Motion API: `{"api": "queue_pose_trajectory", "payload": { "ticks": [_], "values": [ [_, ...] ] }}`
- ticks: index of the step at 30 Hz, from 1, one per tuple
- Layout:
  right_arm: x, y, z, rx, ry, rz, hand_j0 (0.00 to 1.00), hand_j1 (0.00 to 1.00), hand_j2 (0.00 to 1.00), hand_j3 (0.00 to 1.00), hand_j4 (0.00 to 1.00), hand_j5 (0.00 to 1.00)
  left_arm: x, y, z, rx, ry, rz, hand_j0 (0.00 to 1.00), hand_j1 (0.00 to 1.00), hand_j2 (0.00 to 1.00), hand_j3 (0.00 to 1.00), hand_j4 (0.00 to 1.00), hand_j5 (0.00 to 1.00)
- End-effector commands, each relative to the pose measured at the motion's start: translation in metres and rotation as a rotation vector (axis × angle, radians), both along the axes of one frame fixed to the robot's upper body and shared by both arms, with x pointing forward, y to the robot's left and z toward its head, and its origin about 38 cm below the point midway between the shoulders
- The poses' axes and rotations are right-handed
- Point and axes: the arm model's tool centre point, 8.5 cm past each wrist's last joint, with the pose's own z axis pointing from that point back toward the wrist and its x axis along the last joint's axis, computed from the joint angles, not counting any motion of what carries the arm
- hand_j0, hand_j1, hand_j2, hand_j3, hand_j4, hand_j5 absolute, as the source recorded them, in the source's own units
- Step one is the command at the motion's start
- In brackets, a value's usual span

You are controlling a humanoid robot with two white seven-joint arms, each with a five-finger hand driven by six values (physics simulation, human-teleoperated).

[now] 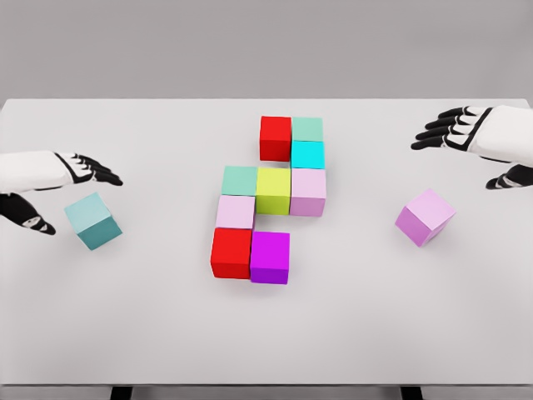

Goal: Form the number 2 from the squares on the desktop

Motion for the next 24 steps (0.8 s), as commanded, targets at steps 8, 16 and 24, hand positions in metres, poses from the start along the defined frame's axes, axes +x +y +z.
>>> {"api": "queue_pose_trajectory", "payload": {
  "ticks": [8,16,24],
  "values": [
    [0.007,-0.017,0.001,0.004,0.01,-0.055,1.0,1.0,1.0,1.0,1.0,1.0,0.002,-0.006,-0.013,-0.019,0.029,-0.002,1.0,1.0,1.0,1.0,1.0,1.0],
    [0.006,0.006,-0.06,-0.047,0.141,0.0,1.0,1.0,1.0,1.0,1.0,1.0,0.005,0.005,-0.028,-0.015,0.065,0.039,1.0,1.0,1.0,1.0,1.0,1.0],
    [0.016,0.014,-0.081,-0.034,0.152,-0.01,1.0,1.0,1.0,1.0,1.0,1.0,0.009,0.008,-0.033,-0.023,0.071,0.057,1.0,1.0,1.0,1.0,1.0,1.0]
  ]
}}
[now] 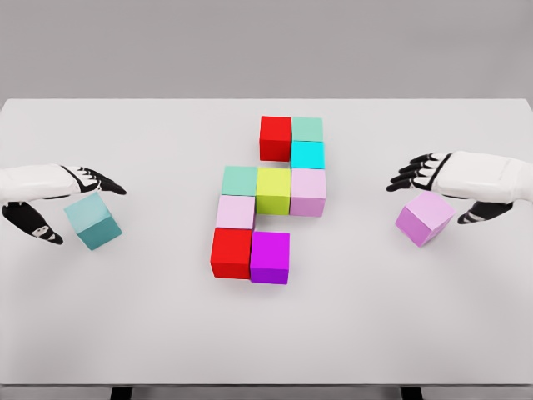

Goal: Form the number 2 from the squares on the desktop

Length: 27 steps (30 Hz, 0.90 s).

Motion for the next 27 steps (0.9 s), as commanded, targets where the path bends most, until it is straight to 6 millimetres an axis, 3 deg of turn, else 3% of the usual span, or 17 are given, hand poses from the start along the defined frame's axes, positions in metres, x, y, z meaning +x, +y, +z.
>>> {"api": "queue_pose_trajectory", "payload": {
  "ticks": [1,8,13,27],
  "values": [
    [0.004,-0.001,-0.011,0.011,0.024,-0.017,1.0,1.0,1.0,1.0,1.0,1.0,0.001,0.003,-0.001,-0.004,0.004,0.013,1.0,1.0,1.0,1.0,1.0,1.0],
    [0.006,-0.002,-0.029,-0.025,0.052,-0.027,1.0,1.0,1.0,1.0,1.0,1.0,0.012,0.016,-0.013,0.029,0.008,0.065,1.0,1.0,1.0,1.0,1.0,1.0],
    [0.01,-0.002,-0.039,-0.015,0.069,-0.041,1.0,1.0,1.0,1.0,1.0,1.0,0.022,0.013,-0.022,0.027,0.006,0.078,1.0,1.0,1.0,1.0,1.0,1.0],
    [0.019,-0.008,-0.051,-0.046,0.073,-0.074,1.0,1.0,1.0,1.0,1.0,1.0,0.022,0.009,-0.029,0.03,0.018,0.071,1.0,1.0,1.0,1.0,1.0,1.0]
  ]
}}
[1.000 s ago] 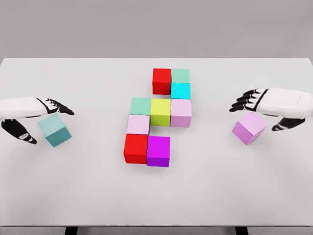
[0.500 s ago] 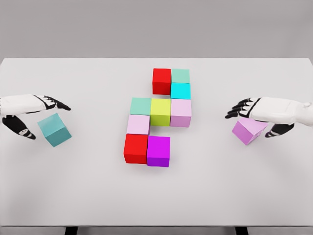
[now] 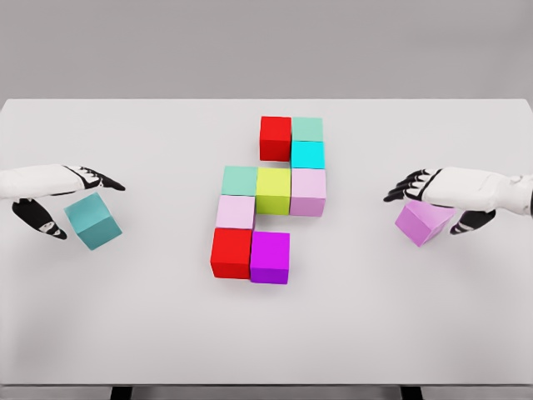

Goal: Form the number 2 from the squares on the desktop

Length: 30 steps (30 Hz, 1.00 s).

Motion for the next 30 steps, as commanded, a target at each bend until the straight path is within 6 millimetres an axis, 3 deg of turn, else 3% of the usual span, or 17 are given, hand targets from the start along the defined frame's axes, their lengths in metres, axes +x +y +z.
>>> {"api": "queue_pose_trajectory", "payload": {
  "ticks": [1,27,30],
  "values": [
    [0.001,-0.002,-0.002,-0.003,0.002,-0.009,1.0,1.0,1.0,1.0,1.0,1.0,0.0,0.0,-0.001,-0.002,0.005,0.002,1.0,1.0,1.0,1.0,1.0,1.0],
    [0.005,0.0,-0.011,-0.077,-0.015,-0.004,1.0,1.0,1.0,1.0,1.0,1.0,0.0,-0.006,-0.012,0.009,0.021,-0.009,1.0,1.0,1.0,1.0,1.0,1.0],
    [0.005,0.0,-0.014,-0.087,-0.011,-0.002,0.93,0.93,0.93,0.93,0.93,0.93,0.001,-0.007,-0.013,0.007,0.021,-0.01,1.0,1.0,1.0,1.0,1.0,1.0]
  ]
}}
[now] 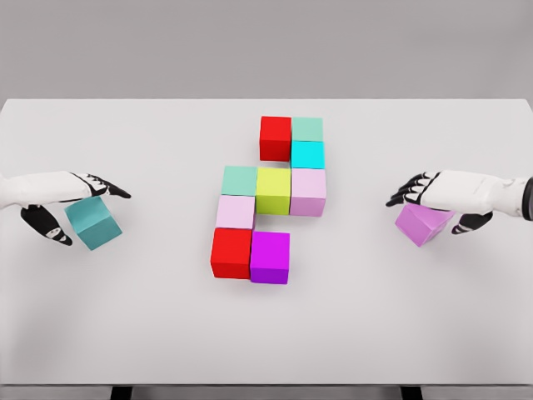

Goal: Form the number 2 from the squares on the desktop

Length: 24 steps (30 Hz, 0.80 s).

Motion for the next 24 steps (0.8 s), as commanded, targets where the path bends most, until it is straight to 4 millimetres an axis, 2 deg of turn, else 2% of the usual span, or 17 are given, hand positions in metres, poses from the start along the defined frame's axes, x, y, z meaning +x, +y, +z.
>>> {"api": "queue_pose_trajectory", "payload": {
  "ticks": [1,2,5,7,8,12,13,16,18,20,24],
  "values": [
    [-0.001,0.0,-0.002,-0.004,0.003,-0.001,0.88,0.88,0.88,0.88,0.88,0.88,0.001,-0.002,0.0,-0.007,0.001,0.001,1.0,1.0,1.0,1.0,1.0,1.0],
    [-0.001,0.0,-0.002,-0.003,0.004,-0.001,0.87,0.87,0.87,0.87,0.87,0.87,0.0,-0.001,-0.001,-0.007,0.002,0.001,1.0,1.0,1.0,1.0,1.0,1.0],
    [-0.001,0.0,-0.001,-0.001,0.004,-0.001,0.82,0.82,0.82,0.82,0.82,0.82,0.0,-0.001,-0.002,-0.006,0.005,0.001,0.74,0.74,0.74,0.74,0.74,0.74],
    [-0.001,0.0,-0.001,-0.001,0.004,-0.001,0.71,0.71,0.71,0.71,0.71,0.71,0.0,-0.001,-0.002,-0.004,0.004,0.001,0.7,0.7,0.7,0.7,0.7,0.7],
    [0.0,0.001,-0.001,0.001,0.002,0.001,0.68,0.68,0.68,0.68,0.68,0.68,-0.001,-0.001,-0.003,-0.002,0.007,0.0,0.69,0.69,0.69,0.69,0.69,0.69],
    [-0.001,0.001,-0.001,0.002,0.004,0.0,0.68,0.68,0.68,0.68,0.68,0.68,-0.002,-0.002,-0.006,0.007,0.015,-0.004,0.54,0.54,0.54,0.54,0.54,0.54],
    [-0.001,0.001,-0.001,0.002,0.003,0.003,0.68,0.68,0.68,0.68,0.68,0.68,-0.002,-0.002,-0.007,0.007,0.016,-0.005,0.54,0.54,0.54,0.54,0.54,0.54],
    [0.0,0.002,0.001,0.002,-0.001,0.006,0.66,0.66,0.66,0.66,0.66,0.66,-0.003,-0.001,-0.008,0.009,0.02,-0.005,0.45,0.45,0.45,0.45,0.45,0.45],
    [0.002,0.003,0.005,0.006,-0.01,0.008,0.65,0.65,0.65,0.65,0.65,0.65,-0.004,-0.001,-0.008,0.011,0.02,-0.006,0.43,0.43,0.43,0.43,0.43,0.43],
    [0.003,0.004,0.008,0.008,-0.017,0.008,0.59,0.59,0.59,0.59,0.59,0.59,-0.004,-0.002,-0.007,0.01,0.019,-0.009,0.39,0.39,0.39,0.39,0.39,0.39],
    [0.005,0.006,0.014,0.042,-0.02,0.01,0.58,0.58,0.58,0.58,0.58,0.58,-0.004,-0.005,-0.006,0.004,0.015,-0.016,0.34,0.34,0.34,0.34,0.34,0.34]
  ]
}}
